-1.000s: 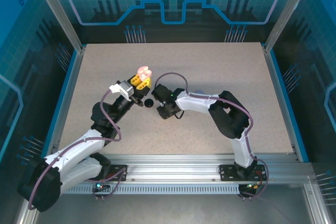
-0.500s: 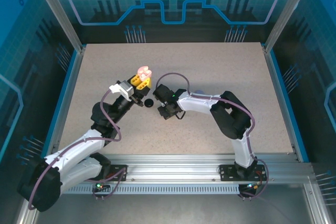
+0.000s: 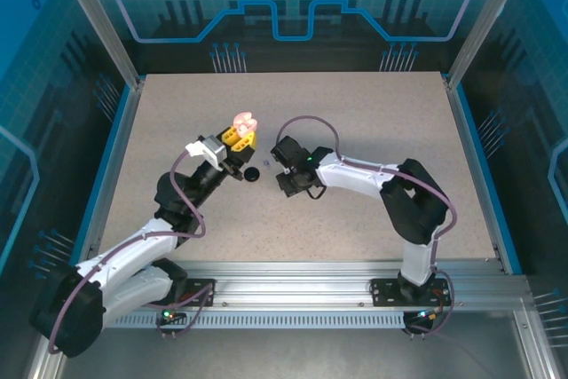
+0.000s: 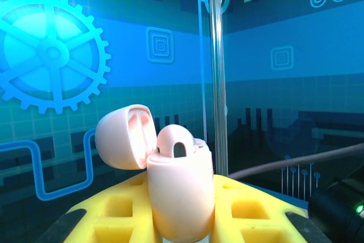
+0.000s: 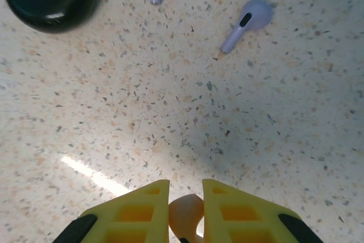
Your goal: Insert wireless bluetooth earbuds into charging case
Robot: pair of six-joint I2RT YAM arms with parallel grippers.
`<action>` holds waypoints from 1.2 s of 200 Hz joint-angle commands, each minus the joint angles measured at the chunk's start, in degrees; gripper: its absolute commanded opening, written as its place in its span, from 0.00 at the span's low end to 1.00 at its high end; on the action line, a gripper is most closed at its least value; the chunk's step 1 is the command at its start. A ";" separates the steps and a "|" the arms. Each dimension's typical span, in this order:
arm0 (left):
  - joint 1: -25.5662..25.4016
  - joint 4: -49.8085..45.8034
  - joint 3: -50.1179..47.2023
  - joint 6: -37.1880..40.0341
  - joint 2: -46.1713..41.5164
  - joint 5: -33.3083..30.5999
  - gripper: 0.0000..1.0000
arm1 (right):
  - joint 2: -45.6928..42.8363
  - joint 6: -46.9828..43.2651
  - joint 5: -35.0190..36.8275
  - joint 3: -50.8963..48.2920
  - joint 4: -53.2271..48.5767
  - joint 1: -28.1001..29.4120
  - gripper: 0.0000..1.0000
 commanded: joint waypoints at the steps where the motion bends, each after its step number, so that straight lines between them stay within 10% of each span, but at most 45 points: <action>1: 0.50 0.76 1.31 -0.86 0.07 1.76 0.00 | -5.75 2.43 -0.40 -1.00 0.95 -0.83 0.17; 124: -0.25 4.58 2.30 -1.10 4.00 6.57 0.00 | -30.62 5.12 -2.46 4.48 3.41 -5.70 0.18; 240: -4.16 7.59 6.06 2.11 12.01 8.70 0.00 | -36.06 10.08 -8.06 7.73 14.29 -3.93 0.18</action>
